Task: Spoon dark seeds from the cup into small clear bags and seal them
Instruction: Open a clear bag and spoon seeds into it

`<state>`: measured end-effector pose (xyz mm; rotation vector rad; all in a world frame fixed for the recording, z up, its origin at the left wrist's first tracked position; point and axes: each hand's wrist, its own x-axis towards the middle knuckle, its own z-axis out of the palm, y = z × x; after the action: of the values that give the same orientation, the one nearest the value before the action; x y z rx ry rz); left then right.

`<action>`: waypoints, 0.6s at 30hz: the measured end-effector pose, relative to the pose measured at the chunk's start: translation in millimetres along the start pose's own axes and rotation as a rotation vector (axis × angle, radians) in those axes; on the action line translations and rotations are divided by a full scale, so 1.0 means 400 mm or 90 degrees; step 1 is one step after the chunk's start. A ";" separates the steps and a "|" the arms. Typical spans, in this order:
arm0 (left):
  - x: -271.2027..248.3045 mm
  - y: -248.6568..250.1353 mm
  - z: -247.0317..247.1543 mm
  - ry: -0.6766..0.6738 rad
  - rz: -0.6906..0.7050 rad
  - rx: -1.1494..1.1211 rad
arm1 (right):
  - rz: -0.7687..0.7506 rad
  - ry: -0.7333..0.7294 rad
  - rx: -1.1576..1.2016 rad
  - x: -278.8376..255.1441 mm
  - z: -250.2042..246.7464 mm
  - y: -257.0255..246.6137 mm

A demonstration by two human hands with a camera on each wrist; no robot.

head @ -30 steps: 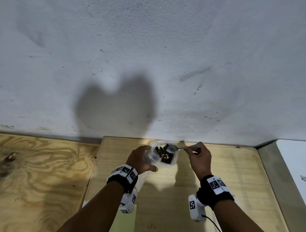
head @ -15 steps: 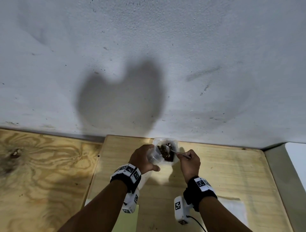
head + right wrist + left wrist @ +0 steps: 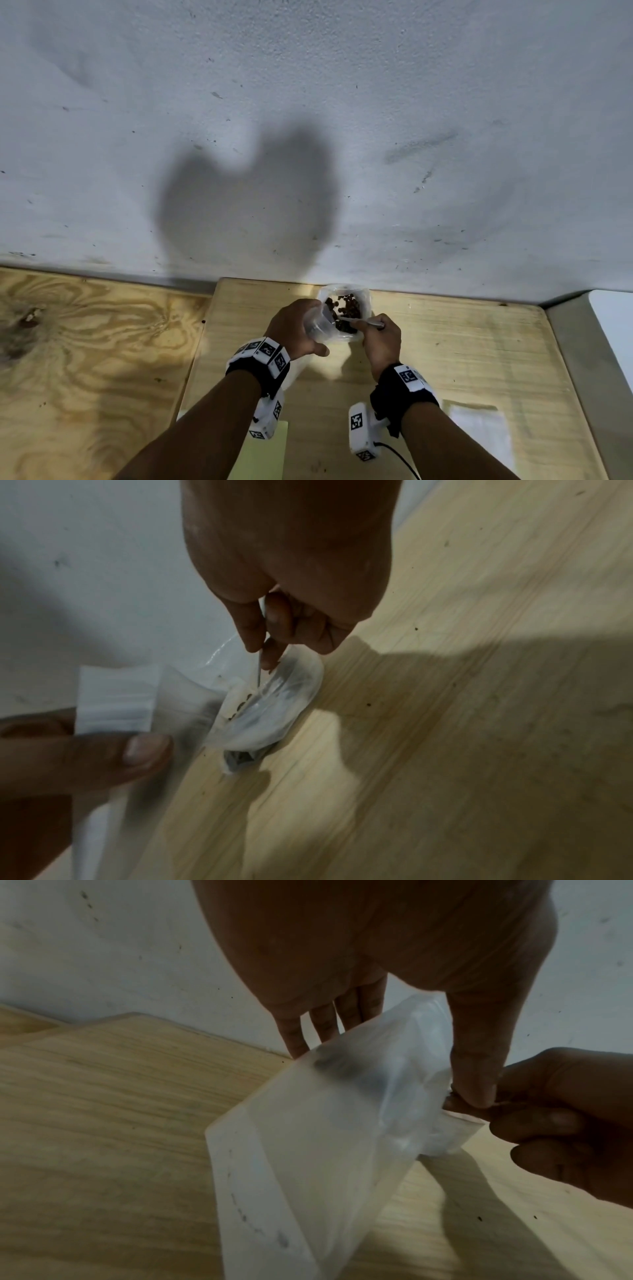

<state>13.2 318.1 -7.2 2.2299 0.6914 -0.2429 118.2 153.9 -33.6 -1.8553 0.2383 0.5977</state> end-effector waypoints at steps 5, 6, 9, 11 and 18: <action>0.004 -0.004 -0.007 0.000 -0.009 0.008 | 0.060 0.020 0.068 0.011 -0.048 -0.019; 0.005 -0.005 -0.005 -0.001 -0.010 0.009 | 0.059 0.026 0.074 0.013 -0.062 -0.024; 0.003 0.000 -0.002 -0.001 -0.014 -0.001 | 0.047 0.031 0.089 0.014 -0.106 -0.045; 0.004 0.003 0.002 0.001 -0.015 -0.008 | 0.043 0.024 0.109 0.013 -0.131 -0.058; -0.001 0.017 0.014 0.019 -0.022 -0.008 | -0.040 -0.050 0.154 -0.025 -0.174 -0.082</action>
<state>16.9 309.9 -6.6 2.2152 0.7458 -0.2217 143.9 100.3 16.2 -1.5972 0.1912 0.5710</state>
